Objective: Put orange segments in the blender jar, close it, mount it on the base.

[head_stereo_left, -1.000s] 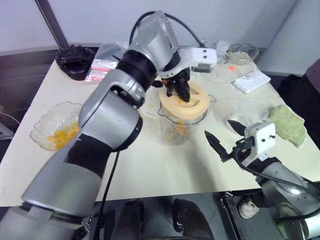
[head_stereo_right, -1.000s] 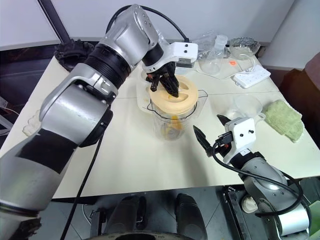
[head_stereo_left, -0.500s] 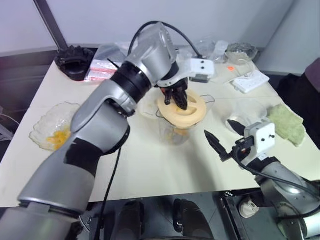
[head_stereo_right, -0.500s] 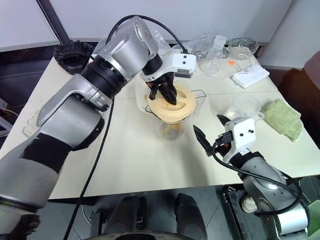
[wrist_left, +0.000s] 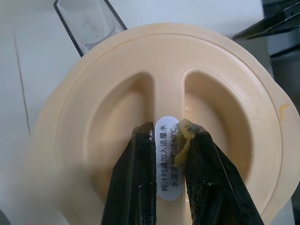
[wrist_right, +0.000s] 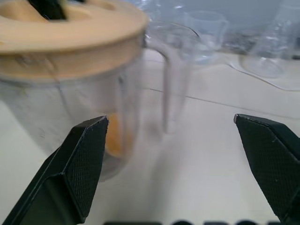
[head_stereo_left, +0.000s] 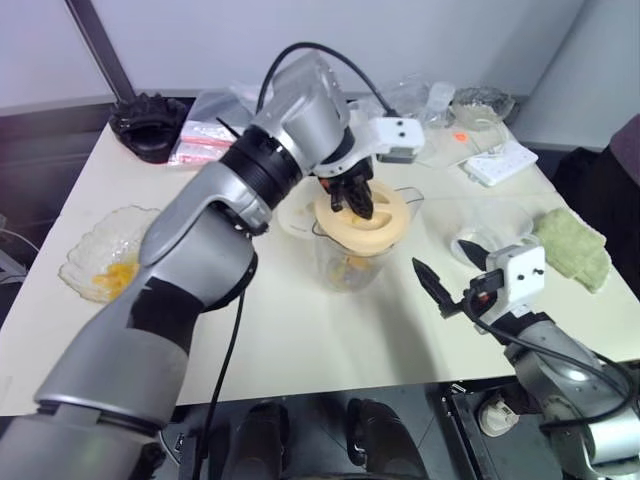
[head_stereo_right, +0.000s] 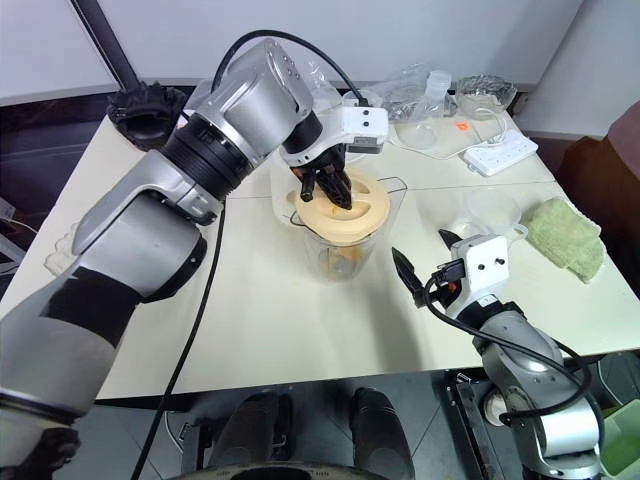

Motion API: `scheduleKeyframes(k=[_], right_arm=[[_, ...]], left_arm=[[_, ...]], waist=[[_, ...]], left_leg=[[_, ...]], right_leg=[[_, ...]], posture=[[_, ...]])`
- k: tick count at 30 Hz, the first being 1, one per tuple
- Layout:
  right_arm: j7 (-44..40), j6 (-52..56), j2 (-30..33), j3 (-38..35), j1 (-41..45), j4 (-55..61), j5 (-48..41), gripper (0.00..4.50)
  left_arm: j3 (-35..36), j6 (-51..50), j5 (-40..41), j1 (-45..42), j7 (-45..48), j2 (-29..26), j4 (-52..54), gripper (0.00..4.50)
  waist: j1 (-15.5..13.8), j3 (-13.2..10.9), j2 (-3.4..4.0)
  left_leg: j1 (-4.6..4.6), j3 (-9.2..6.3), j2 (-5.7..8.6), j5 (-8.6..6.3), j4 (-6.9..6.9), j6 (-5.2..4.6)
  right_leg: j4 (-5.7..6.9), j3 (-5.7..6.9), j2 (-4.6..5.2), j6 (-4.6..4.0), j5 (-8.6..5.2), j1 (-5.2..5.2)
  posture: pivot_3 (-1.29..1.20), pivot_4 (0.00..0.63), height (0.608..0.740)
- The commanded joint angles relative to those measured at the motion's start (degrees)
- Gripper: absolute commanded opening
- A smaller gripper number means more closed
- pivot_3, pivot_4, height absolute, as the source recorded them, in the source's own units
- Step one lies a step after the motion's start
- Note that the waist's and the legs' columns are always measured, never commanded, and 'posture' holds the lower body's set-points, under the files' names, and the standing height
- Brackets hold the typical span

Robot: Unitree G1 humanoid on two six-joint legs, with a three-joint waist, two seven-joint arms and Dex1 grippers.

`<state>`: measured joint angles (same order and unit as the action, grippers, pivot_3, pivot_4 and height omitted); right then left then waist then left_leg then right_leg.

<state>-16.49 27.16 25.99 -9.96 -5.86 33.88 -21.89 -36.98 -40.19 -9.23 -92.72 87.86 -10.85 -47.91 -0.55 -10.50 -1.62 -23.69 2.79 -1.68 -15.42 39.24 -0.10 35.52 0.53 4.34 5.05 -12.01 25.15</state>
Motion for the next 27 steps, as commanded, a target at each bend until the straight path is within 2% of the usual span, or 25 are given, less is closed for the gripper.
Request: scheduleKeyframes(k=[1, 8, 16, 22, 27], right_arm=[[0.5, -4.9, -1.2, 0.0, 2.6, -4.0, 3.3, 4.5], [-1.3, -9.6, -3.1, 2.3, 8.4, -12.9, 5.9, 4.5], [-3.0, -11.7, -4.0, 3.4, 10.5, -16.3, 6.7, 4.5], [-3.6, -12.2, -5.0, 3.5, 10.1, -16.5, 7.2, 4.5], [-3.6, -13.4, -5.6, 3.5, 10.7, -18.0, 7.6, 4.5]], left_arm=[[1.0, 2.3, -0.5, 2.1, -0.8, 0.6, -1.7, 0.25], [1.5, 4.5, -1.9, 5.7, -0.8, -0.9, 0.7, 0.25], [3.4, 5.3, -1.6, 6.2, -0.3, -1.2, 1.5, 0.25], [5.6, 5.4, -0.8, 3.4, 0.0, -0.9, 0.3, 0.25], [5.8, 6.3, 0.0, 3.5, 3.1, -1.9, 2.3, 0.25]], waist=[[0.0, 0.0, 0.0], [0.0, 0.1, 0.09], [0.0, 0.2, 0.22], [0.0, 0.2, 0.22], [0.1, 0.2, 0.22]], left_leg=[[0.05, -0.01, 0.0, 0.0, 0.0, 0.0], [0.39, -0.02, -0.01, 0.0, 0.0, 0.0], [0.4, -0.04, 0.0, 0.0, 0.0, 0.0], [0.4, -0.05, 0.0, 0.0, 0.0, 0.0], [0.33, -0.04, 0.0, 0.0, -0.01, 0.0]], right_leg=[[0.0, 0.0, 0.0, 0.0, 0.0, -0.05], [-0.05, -0.01, 0.0, -0.02, 0.0, -0.43], [-0.05, -0.01, 0.0, -0.02, 0.01, -0.47], [-0.06, -0.01, -0.01, -0.02, 0.01, -0.47], [-0.09, -0.01, -0.01, -0.01, 0.0, -0.42]], posture=[[0.0, 0.15, 0.74], [0.0, 0.15, 0.74], [0.0, 0.15, 0.74], [0.0, 0.15, 0.74], [0.0, 0.15, 0.74]])
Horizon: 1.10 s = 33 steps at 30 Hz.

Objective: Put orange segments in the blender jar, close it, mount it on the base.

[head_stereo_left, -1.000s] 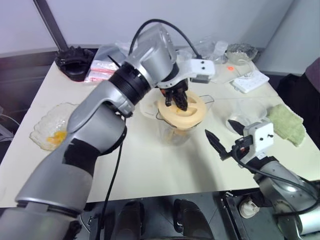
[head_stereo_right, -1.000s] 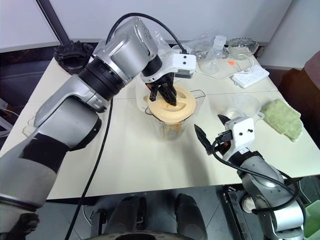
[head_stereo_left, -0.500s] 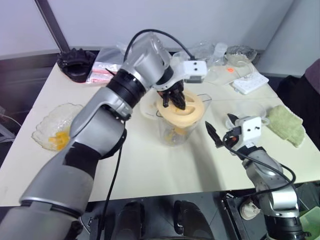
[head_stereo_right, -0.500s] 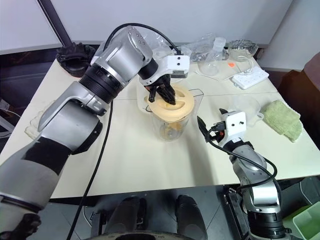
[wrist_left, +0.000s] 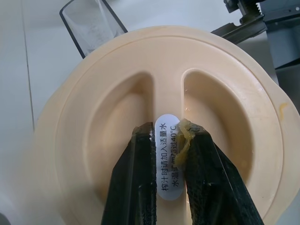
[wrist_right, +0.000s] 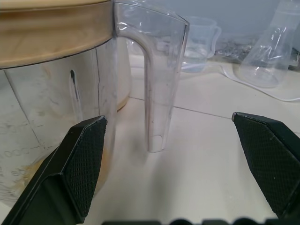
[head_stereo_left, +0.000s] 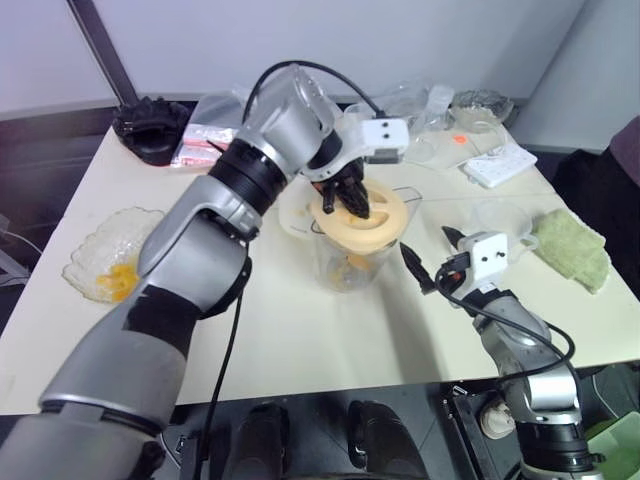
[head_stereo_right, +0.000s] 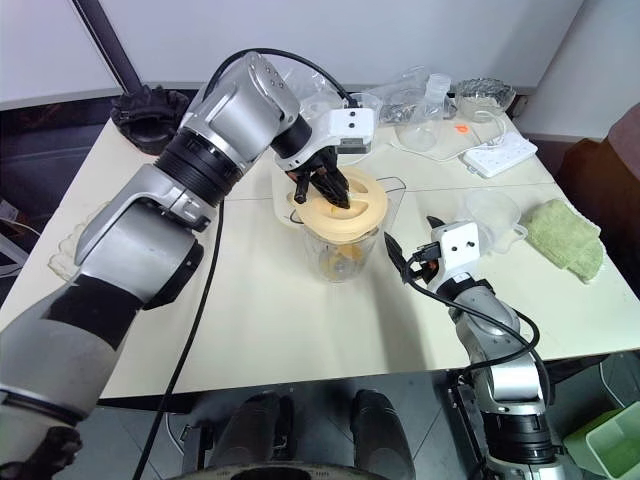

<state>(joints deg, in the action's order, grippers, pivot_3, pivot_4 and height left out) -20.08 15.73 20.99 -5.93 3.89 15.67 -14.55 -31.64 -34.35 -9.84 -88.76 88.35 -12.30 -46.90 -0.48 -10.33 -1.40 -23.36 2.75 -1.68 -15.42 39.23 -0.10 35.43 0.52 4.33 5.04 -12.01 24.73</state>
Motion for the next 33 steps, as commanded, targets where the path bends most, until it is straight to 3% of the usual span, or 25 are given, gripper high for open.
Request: scheduleKeyframes(k=[1, 7, 15, 22, 25, 30, 33], right_arm=[[-0.1, -2.3, -0.8, -0.5, 1.2, -0.2, 0.2, 4.5], [-3.1, -5.0, -0.9, 0.0, 4.6, -6.4, -0.1, 4.5], [-9.2, -8.9, 0.9, -0.9, 16.0, -22.3, -0.7, 4.5], [-12.3, -9.1, 0.3, -1.1, 19.7, -25.7, -2.4, 4.5], [-12.9, -8.7, 0.0, -0.8, 19.4, -24.7, -2.8, 3.64], [-13.0, -7.7, -0.2, -0.4, 18.5, -23.1, -3.2, 1.0], [-12.4, -7.1, -0.3, -0.3, 18.1, -22.1, -3.1, 0.83]], left_arm=[[0.4, 0.2, 0.7, -0.3, 3.1, -0.7, 1.5, 0.25], [0.2, 0.6, 0.0, 0.0, 2.1, -0.5, 0.1, 0.25], [-0.4, 3.6, -1.4, 1.5, 0.4, 0.0, -1.8, 0.25], [-1.3, 5.7, -2.6, 4.1, 0.1, -0.8, 0.8, 0.25], [-1.3, 5.0, -2.6, 4.6, 0.3, -1.0, 1.9, 0.25], [-1.6, 4.3, -2.6, 5.4, 0.5, -1.2, 3.2, 0.25], [-1.9, 3.7, -2.6, 6.0, 0.6, -1.2, 4.1, 0.25]], waist=[[0.1, 0.0, -0.01], [0.5, 0.0, -0.01], [1.1, 0.0, 0.0], [1.2, 0.0, 0.03], [1.1, 0.0, 0.03], [1.2, 0.0, 0.04], [1.1, 0.0, 0.04]], left_leg=[[-0.02, 0.0, 0.0, 0.0, -0.01, 0.0], [-0.04, 0.0, 0.0, 0.0, -0.03, 0.0], [-0.01, 0.01, 0.0, 0.0, -0.03, 0.0], [0.06, 0.01, 0.0, 0.0, -0.03, 0.0], [0.13, 0.0, 0.0, 0.0, -0.03, 0.0], [0.12, 0.0, 0.0, 0.0, -0.03, 0.0], [0.12, 0.01, 0.0, 0.0, -0.03, 0.0]], right_leg=[[0.0, 0.0, 0.0, 0.0, 0.0, 0.02], [0.0, -0.01, -0.02, 0.0, 0.0, 0.07], [0.02, -0.03, -0.02, 0.02, 0.01, 0.03], [0.04, -0.05, -0.03, 0.02, 0.02, -0.04], [0.05, -0.06, -0.03, 0.02, 0.02, -0.09], [0.03, -0.06, -0.03, 0.02, 0.01, -0.11], [0.03, -0.07, -0.03, 0.02, 0.02, -0.11]], posture=[[0.0, 0.15, 0.74], [0.0, 0.15, 0.74], [0.0, 0.15, 0.74], [0.0, 0.15, 0.74], [0.0, 0.15, 0.74], [0.0, 0.15, 0.74], [0.0, 0.15, 0.74]])
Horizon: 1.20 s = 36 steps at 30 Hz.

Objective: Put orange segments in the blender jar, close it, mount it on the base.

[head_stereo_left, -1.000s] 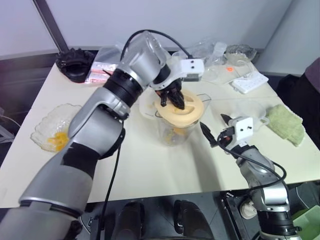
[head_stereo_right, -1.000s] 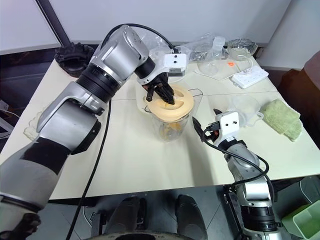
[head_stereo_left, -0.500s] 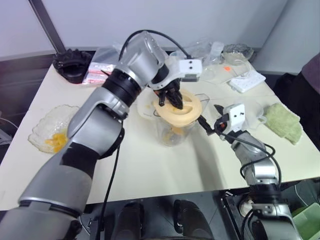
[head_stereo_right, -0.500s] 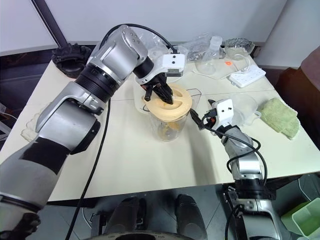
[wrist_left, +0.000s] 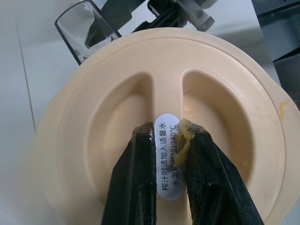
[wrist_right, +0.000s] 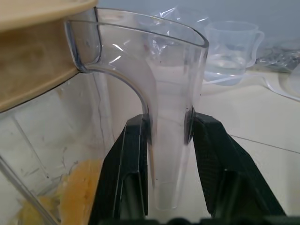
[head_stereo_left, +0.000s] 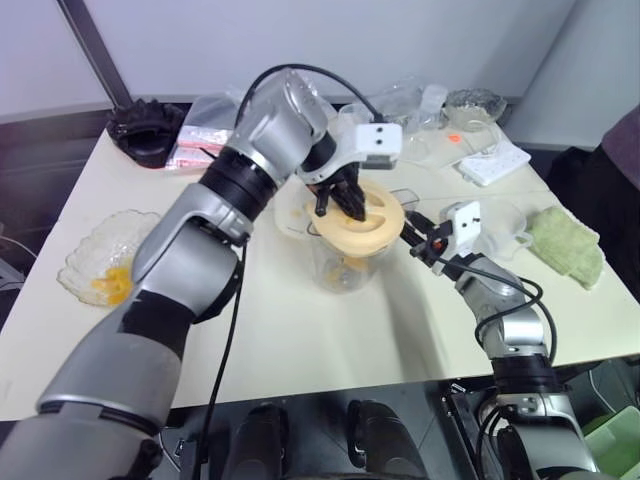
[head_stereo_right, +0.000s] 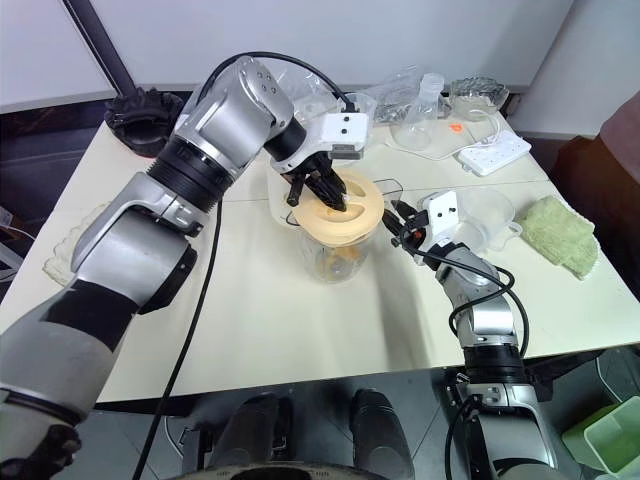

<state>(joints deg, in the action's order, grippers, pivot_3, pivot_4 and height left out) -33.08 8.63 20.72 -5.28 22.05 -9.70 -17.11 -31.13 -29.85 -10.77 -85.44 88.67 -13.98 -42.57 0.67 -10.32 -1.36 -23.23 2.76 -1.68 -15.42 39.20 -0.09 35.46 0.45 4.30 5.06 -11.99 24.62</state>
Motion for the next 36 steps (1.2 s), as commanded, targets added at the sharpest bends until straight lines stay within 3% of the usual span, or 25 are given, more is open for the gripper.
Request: scheduleKeyframes(k=[1, 7, 15, 22, 36], right_arm=[[0.8, 0.1, -0.2, -0.9, -0.2, 3.6, -0.5, 0.83], [2.0, 0.9, -0.5, -0.6, -1.0, 5.3, -0.1, 0.83], [3.0, 0.8, -0.6, -0.1, -1.5, 5.8, 0.4, 0.83], [3.5, 0.9, -0.8, 0.2, -1.9, 6.5, 0.6, 0.83], [3.3, 1.2, -1.1, 0.5, -1.8, 6.5, 0.8, 0.83]], left_arm=[[-2.5, -1.2, -1.7, 3.0, 0.4, 0.4, 0.3, 0.25], [-3.1, -8.9, -1.3, 5.5, 0.0, 0.3, 5.0, 0.25], [-3.0, -24.8, -0.6, 12.0, -7.1, 0.7, 16.4, 0.25], [-2.3, -39.4, 1.7, 15.2, -15.3, 2.6, 22.2, 0.25], [-0.7, -51.8, 7.7, 19.1, -29.7, 4.3, 24.7, 0.25]], waist=[[0.0, 0.0, 0.0], [0.0, 0.0, 0.02], [0.0, 0.4, 0.23], [-0.1, 0.6, 0.43], [0.0, 1.2, 0.83]], left_leg=[[0.0, 0.0, 0.0, 0.0, 0.0, 0.0], [0.0, -0.01, 0.0, 0.0, -0.01, 0.0], [0.1, -0.03, 0.0, 0.0, -0.01, 0.0], [0.79, -0.29, 0.01, -0.01, -0.05, 0.01], [0.97, -0.6, 0.12, -0.02, -0.11, 0.02]], right_leg=[[0.0, 0.0, 0.0, 0.0, 0.0, 0.0], [0.0, 0.0, 0.0, 0.01, -0.01, 0.0], [-0.02, 0.0, 0.0, 0.03, -0.02, -0.13], [-0.15, -0.01, 0.03, 0.23, -0.18, -0.86], [-0.32, 0.0, 0.25, 0.45, -0.33, -1.22]], posture=[[0.0, 0.15, 0.74], [0.0, 0.15, 0.74], [0.0, 0.15, 0.74], [0.0, 0.15, 0.74], [0.0, 0.15, 0.74]])
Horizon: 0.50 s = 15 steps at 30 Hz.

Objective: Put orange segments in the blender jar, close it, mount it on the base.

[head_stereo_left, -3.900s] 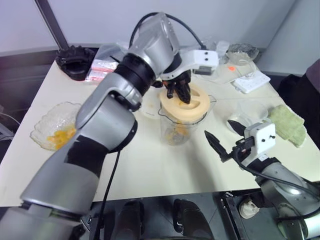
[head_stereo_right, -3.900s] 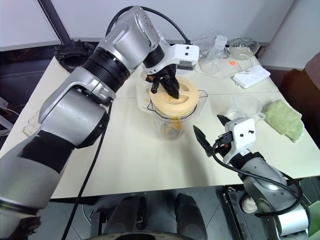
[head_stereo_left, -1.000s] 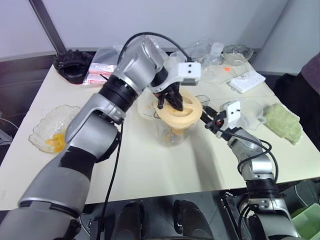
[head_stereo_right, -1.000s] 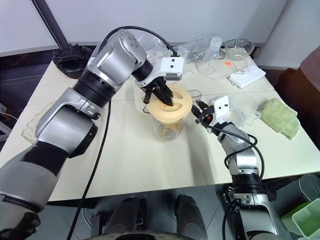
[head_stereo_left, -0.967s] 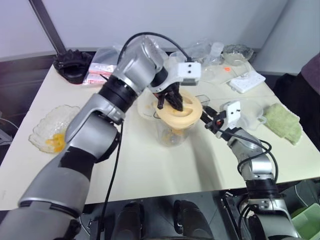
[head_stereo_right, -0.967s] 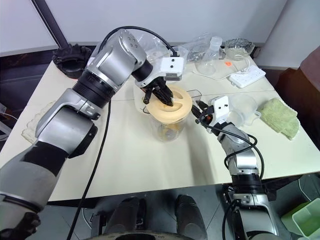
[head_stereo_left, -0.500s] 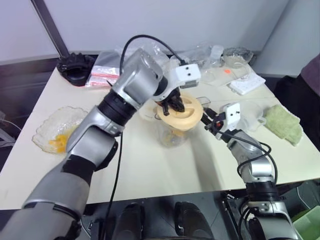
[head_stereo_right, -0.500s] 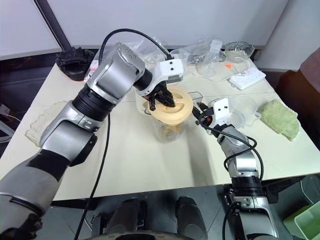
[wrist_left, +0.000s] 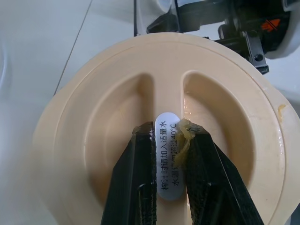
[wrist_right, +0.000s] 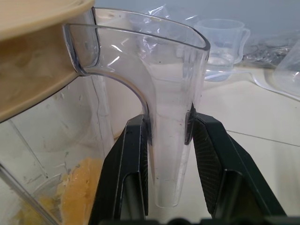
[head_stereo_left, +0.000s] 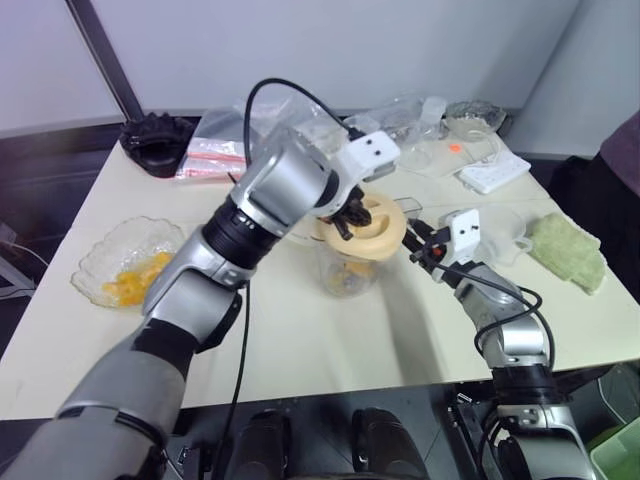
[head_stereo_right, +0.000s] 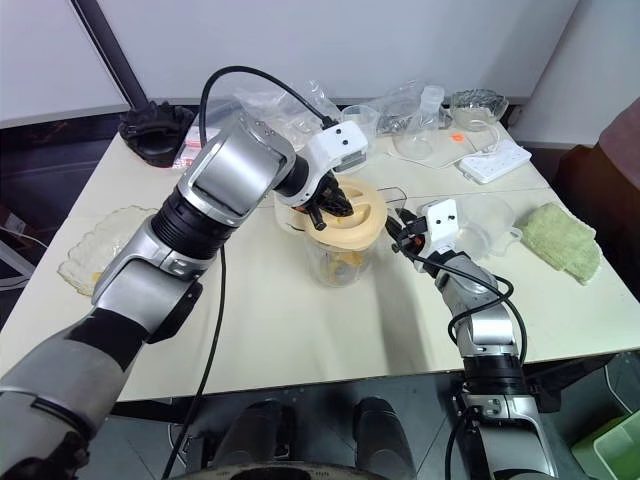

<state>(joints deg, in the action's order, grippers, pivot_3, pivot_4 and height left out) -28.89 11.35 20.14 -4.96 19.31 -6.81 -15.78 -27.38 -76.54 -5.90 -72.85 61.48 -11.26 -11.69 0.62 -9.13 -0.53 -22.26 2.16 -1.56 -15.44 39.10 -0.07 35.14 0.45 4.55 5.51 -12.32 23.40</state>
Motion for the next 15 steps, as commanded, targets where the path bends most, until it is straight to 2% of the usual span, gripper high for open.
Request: scheduleKeyframes(k=[1, 6, 15], right_arm=[[-0.8, -1.5, -0.5, 0.2, 0.9, 3.6, -0.5, 0.83], [-0.7, -1.5, -0.5, 0.2, 1.0, 3.5, -0.4, 0.83], [-0.8, -1.5, -0.6, 0.1, 0.7, 3.5, -0.2, 0.83]], left_arm=[[-4.5, -5.5, 3.5, 6.7, -3.0, 1.6, -6.1, 0.25], [-2.7, -9.9, 6.3, 6.9, -7.4, 3.0, -7.1, 0.25], [-6.0, -7.3, 11.5, 7.6, -8.2, 0.3, -3.3, 0.25]], waist=[[0.0, 0.0, 0.01], [0.0, 0.2, 0.06], [0.2, 0.3, 0.12]], left_leg=[[0.0, -0.03, 0.02, 0.0, -0.01, 0.0], [0.0, -0.09, 0.07, -0.01, -0.08, 0.0], [0.03, -0.28, 0.19, -0.03, -0.16, 0.02]], right_leg=[[0.0, 0.0, 0.01, 0.02, -0.02, -0.01], [-0.05, 0.01, 0.05, 0.1, -0.07, -0.04], [-0.2, 0.01, 0.13, 0.18, -0.13, -0.04]], posture=[[0.0, 0.15, 0.74], [0.0, 0.15, 0.74], [0.0, 0.15, 0.74]])
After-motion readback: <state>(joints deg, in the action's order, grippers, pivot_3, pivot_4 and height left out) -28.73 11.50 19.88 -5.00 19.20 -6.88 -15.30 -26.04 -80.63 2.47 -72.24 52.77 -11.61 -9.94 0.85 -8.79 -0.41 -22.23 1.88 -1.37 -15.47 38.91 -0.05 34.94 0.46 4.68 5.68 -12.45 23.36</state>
